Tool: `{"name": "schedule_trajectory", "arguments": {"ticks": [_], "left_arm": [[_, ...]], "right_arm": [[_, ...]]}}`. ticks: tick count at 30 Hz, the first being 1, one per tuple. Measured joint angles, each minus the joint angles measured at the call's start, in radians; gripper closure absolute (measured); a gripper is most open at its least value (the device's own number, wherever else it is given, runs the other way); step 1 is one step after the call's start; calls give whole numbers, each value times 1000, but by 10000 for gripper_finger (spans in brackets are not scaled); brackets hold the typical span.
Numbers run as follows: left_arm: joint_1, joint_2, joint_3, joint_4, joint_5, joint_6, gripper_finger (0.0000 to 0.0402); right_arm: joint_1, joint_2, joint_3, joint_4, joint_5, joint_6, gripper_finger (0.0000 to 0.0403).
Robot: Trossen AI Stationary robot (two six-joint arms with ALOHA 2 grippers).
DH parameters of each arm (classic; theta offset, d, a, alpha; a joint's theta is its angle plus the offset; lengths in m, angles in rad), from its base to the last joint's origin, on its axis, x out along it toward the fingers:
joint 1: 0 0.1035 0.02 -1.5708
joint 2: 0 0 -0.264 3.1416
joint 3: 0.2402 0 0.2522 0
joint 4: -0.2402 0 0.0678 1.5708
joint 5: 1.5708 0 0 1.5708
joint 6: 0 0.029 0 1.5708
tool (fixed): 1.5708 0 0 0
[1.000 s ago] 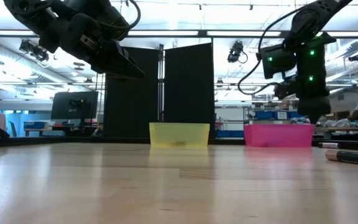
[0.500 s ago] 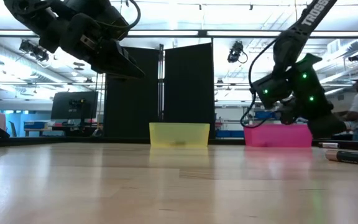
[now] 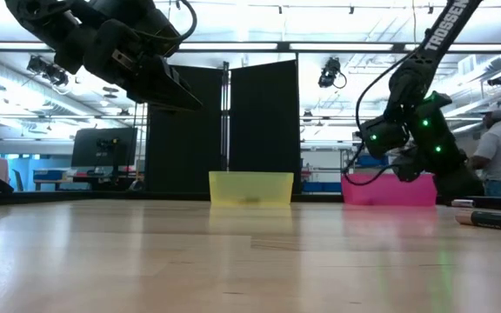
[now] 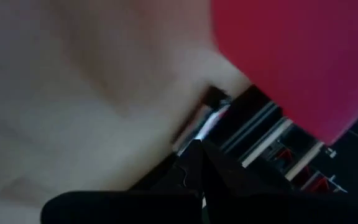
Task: Sort batteries
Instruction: Put the silver battery into the red bin
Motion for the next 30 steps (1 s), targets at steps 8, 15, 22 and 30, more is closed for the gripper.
{"name": "schedule_trajectory", "arguments": {"ticks": [8, 15, 22, 30], "left_arm": [[0, 0, 0, -1, 0, -2, 396], [0, 0, 0, 0, 0, -3, 396], [0, 0, 0, 2, 0, -3, 396], [0, 0, 0, 6, 0, -4, 396]], "right_arm": [[-72, 0, -24, 56, -1, -58, 394], [-63, 0, -23, 63, -98, -88, 394], [30, 0, -5, 30, -174, -88, 394], [43, -5, 37, -29, -165, 46, 394]]}}
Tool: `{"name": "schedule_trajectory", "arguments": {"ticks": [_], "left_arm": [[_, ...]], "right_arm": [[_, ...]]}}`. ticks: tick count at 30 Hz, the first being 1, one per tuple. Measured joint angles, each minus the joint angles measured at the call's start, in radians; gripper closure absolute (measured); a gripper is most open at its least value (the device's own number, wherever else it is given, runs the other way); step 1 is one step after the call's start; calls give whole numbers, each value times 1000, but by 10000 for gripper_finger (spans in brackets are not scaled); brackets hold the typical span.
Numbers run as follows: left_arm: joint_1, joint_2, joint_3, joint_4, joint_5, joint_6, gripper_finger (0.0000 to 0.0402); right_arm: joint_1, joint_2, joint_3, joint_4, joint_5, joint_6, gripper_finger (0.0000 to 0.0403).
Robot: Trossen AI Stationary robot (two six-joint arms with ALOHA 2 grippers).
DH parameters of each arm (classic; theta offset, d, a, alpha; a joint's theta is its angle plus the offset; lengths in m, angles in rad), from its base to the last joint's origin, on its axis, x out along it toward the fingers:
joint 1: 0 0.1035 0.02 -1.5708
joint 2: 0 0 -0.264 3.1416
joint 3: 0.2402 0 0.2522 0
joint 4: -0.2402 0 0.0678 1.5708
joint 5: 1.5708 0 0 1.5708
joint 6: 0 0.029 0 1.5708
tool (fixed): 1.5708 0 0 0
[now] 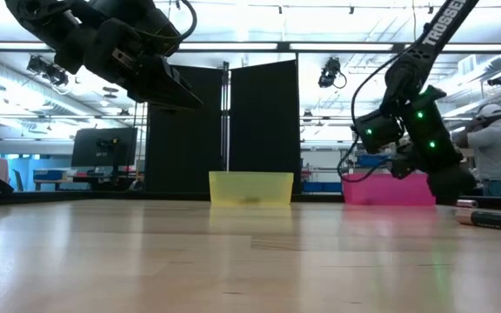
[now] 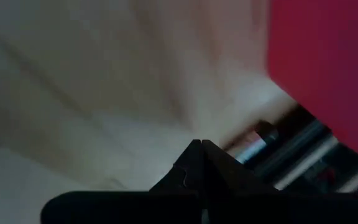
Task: Sort batteries
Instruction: Put the silver battery into the red bin
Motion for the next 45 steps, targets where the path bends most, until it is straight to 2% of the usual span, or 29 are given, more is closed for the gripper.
{"name": "schedule_trajectory", "arguments": {"ticks": [8, 15, 28, 30, 32, 35, 39, 45], "left_arm": [[0, 0, 0, -4, 0, 0, 396], [0, 0, 0, -7, 0, 0, 396], [0, 0, 0, -11, 0, 0, 396], [0, 0, 0, -11, 0, 0, 396], [0, 0, 0, -11, 0, 0, 396], [0, 0, 0, -11, 0, 0, 396], [0, 0, 0, -2, 0, 0, 396], [0, 0, 0, -1, 0, 0, 396]], "right_arm": [[-106, 1, -20, 9, 114, 9, 394], [-167, 1, -28, 34, 119, -31, 394], [-168, 5, -39, 70, 71, -101, 394], [-168, 4, -39, 73, 38, -116, 394], [-156, 6, -40, 70, -40, -140, 394], [-92, -5, -42, 57, -71, -152, 394], [-49, -18, -29, 55, -59, -105, 394], [-109, -18, -27, 17, 47, -35, 394]]}}
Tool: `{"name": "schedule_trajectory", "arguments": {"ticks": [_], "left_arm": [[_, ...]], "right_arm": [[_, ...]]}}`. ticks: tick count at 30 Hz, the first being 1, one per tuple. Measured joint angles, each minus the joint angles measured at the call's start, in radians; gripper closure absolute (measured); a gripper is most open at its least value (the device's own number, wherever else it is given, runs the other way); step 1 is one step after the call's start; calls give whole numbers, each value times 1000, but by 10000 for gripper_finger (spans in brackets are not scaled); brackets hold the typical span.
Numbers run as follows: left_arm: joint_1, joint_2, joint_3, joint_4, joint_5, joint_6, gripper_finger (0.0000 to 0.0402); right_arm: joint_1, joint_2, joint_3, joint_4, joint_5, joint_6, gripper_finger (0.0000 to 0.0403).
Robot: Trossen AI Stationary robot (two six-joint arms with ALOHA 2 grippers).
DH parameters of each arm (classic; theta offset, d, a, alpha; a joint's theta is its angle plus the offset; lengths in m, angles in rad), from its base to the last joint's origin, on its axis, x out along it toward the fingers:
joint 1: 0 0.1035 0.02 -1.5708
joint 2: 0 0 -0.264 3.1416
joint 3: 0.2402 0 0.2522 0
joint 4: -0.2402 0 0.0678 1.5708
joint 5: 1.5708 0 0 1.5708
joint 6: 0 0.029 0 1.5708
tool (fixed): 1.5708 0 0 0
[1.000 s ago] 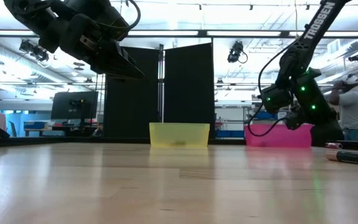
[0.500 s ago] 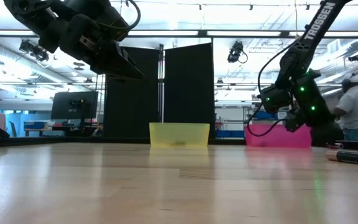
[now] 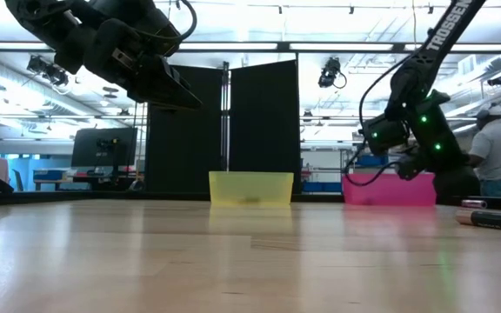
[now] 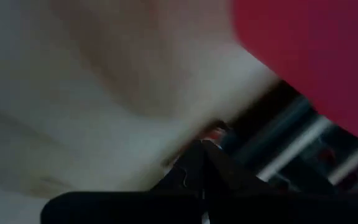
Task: Sort batteries
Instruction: Put the silver battery into the red bin
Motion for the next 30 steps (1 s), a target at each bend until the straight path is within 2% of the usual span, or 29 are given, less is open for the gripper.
{"name": "schedule_trajectory", "arguments": {"ticks": [5, 16, 20, 23, 27, 30], "left_arm": [[0, 0, 0, -3, 0, -3, 396], [0, 0, 0, -6, 0, -2, 396], [0, 0, 0, -2, 0, -2, 396], [0, 0, 0, -2, 0, -2, 396], [0, 0, 0, -2, -5, -4, 396], [-1, 0, 0, -2, -5, -6, 396]], "right_arm": [[-69, 12, 0, 1, 1, -5, 394], [-28, 70, 7, -22, -29, -49, 394], [50, 28, 17, -40, -186, -50, 394], [104, -11, 37, -27, -249, -25, 394], [158, -63, 54, -44, -329, 48, 393], [184, -104, 62, -73, -427, 136, 387]]}}
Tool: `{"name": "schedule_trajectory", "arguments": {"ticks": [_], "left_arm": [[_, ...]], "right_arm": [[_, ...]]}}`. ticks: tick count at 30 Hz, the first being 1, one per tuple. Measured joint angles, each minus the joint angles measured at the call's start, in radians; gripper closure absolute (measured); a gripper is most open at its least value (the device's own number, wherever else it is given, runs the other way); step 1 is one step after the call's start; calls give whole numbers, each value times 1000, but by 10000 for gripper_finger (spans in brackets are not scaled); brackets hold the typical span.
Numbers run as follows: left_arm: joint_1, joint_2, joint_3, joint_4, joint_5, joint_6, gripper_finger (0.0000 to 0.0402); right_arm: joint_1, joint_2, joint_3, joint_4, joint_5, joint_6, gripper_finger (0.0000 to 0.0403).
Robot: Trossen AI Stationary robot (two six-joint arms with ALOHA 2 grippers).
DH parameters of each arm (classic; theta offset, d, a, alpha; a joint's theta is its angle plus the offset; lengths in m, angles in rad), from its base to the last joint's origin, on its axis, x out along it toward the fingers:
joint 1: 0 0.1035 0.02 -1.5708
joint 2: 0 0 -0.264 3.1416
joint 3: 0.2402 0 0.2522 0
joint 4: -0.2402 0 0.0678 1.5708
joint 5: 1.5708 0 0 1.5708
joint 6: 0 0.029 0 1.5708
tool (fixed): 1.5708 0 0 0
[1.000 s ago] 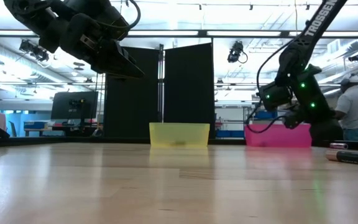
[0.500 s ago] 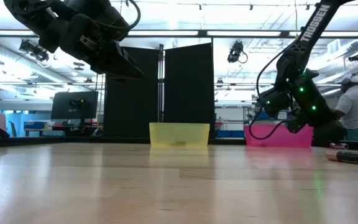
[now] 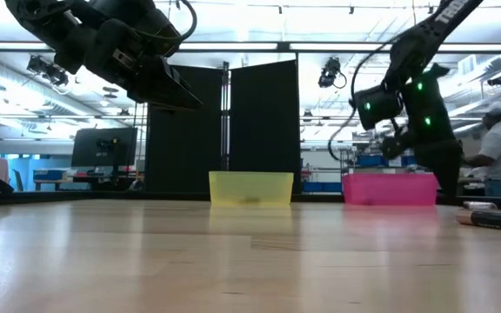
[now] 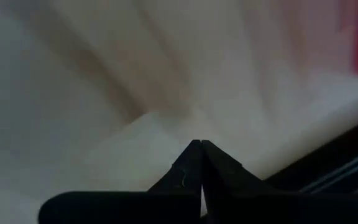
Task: Sort batteries
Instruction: Put the silver battery into the red bin
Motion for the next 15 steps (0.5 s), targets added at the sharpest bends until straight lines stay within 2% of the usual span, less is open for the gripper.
{"name": "schedule_trajectory", "arguments": {"ticks": [4, 8, 15], "left_arm": [[0, 0, 0, -1, 0, -1, 396], [0, 0, 0, -4, 0, -1, 396], [0, 0, 0, -13, -1, 1, 396]], "right_arm": [[37, -66, 8, 0, -118, 146, 371], [76, -109, 8, 14, -104, 297, 351], [106, -73, -67, 182, -98, 348, 336]]}}
